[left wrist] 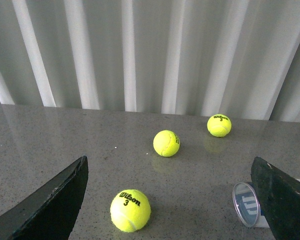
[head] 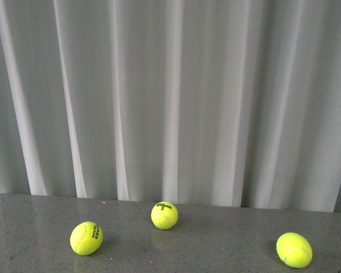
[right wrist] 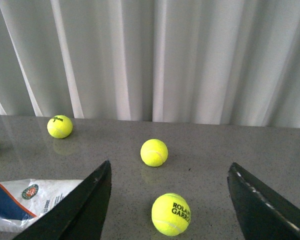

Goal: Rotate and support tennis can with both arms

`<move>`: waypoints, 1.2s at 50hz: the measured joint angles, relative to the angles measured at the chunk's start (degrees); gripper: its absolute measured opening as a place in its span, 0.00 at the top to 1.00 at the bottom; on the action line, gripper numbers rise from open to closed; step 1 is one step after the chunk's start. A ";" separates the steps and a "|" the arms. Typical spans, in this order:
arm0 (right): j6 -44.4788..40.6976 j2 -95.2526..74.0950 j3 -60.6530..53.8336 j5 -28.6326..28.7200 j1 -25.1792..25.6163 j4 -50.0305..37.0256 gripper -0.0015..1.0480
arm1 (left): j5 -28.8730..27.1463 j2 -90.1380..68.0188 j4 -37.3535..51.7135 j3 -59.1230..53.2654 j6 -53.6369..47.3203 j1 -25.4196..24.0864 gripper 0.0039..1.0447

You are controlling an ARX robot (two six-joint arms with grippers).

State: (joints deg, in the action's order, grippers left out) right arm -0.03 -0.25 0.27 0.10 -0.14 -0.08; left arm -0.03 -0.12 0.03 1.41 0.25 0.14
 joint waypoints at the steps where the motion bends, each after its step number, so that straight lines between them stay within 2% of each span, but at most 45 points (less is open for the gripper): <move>1: 0.00 0.00 0.00 0.00 0.00 0.00 0.30 | 0.00 0.00 0.00 0.00 0.00 0.00 0.06; 8: 0.00 0.00 0.00 -0.02 0.00 0.00 0.06 | 0.00 0.00 0.00 0.00 0.00 0.00 0.06; 32: 0.02 0.00 0.00 -0.02 0.00 0.00 0.07 | -0.31 -0.24 -0.31 0.11 0.55 0.04 0.06; 36: 0.02 0.00 0.00 -0.02 0.00 0.00 0.07 | -0.72 -6.10 -9.77 3.43 7.30 0.66 0.06; 38: 0.04 0.00 0.00 -0.02 0.00 0.00 0.07 | 0.37 -12.02 -10.45 4.50 12.13 0.76 0.06; 41: 0.02 0.02 0.00 0.00 0.00 0.00 0.07 | 3.41 -19.87 -6.12 4.70 14.60 0.31 0.06; 45: 0.02 0.00 0.00 0.00 0.00 0.00 0.07 | 15.04 -39.82 9.90 8.46 16.50 -2.10 0.06; 52: 0.02 0.02 0.00 -0.02 0.00 0.00 0.07 | 26.71 -67.34 25.27 18.47 16.59 -3.72 0.06; 60: 0.02 0.02 0.00 -0.02 0.00 0.00 0.07 | 29.92 -90.99 28.39 27.39 16.28 -3.19 0.06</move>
State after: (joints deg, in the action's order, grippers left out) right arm -0.01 -0.23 0.27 0.08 -0.14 -0.08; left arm 29.89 -91.11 28.42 28.80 16.53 -3.05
